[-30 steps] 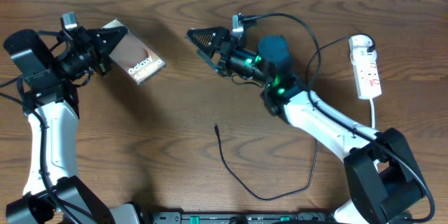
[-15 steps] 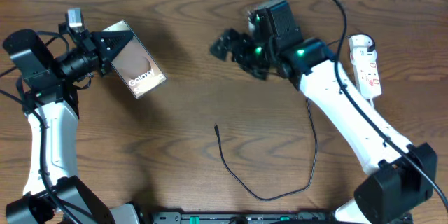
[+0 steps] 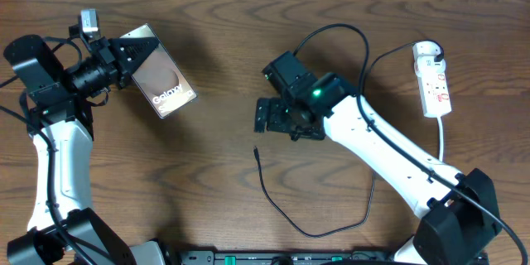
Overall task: Plug charger to phone and switch on socket
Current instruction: 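Move the right gripper down to the black cable's plug end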
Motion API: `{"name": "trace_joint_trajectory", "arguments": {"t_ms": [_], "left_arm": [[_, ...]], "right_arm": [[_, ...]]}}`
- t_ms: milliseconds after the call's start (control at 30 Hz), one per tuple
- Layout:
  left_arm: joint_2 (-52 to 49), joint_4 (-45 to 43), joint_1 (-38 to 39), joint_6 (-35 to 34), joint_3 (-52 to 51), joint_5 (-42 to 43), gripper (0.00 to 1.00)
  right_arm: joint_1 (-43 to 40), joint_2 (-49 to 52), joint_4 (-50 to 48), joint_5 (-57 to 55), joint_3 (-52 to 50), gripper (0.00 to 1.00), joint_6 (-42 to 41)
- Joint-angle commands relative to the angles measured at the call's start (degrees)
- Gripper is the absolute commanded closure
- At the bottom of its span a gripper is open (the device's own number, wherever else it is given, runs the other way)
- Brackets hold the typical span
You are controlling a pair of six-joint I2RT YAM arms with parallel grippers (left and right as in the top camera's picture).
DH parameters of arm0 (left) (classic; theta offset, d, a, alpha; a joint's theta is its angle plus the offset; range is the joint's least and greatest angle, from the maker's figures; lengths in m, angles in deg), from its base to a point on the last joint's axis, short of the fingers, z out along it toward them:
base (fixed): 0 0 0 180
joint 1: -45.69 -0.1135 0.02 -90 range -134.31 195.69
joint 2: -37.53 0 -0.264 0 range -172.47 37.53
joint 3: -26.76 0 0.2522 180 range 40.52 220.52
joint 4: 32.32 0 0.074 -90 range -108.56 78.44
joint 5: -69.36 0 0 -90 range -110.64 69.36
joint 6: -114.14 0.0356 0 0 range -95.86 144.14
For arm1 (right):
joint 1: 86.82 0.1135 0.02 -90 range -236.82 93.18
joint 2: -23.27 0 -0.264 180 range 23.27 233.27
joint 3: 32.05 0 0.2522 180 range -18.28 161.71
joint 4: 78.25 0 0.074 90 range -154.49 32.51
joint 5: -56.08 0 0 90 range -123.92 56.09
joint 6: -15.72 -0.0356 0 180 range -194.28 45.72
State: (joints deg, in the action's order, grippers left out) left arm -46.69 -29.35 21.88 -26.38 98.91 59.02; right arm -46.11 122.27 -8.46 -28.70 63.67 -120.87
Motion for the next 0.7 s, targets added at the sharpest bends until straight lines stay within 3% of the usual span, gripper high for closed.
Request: {"name": "trace_joint_trajectory", "arguments": {"t_ms": [0,367,667], "left_arm": [[0.2,-0.4,-0.3,0.8,0.2,2.2,0.93],[0.2,-0.4,-8.2,0.8,0.2,8.1,0.93],[0.1,-0.4,-13.5,2.1,0.2,10.3,0.93]], "right_arm": [[1.8,0.4,-0.1,-1.7,-0.6,0.01,0.1],[6.0,7.6,0.2,4.9,-1.4,0.01,0.2],[6.7,11.6,1.1,5.9,-1.4,0.07,0.4]]}}
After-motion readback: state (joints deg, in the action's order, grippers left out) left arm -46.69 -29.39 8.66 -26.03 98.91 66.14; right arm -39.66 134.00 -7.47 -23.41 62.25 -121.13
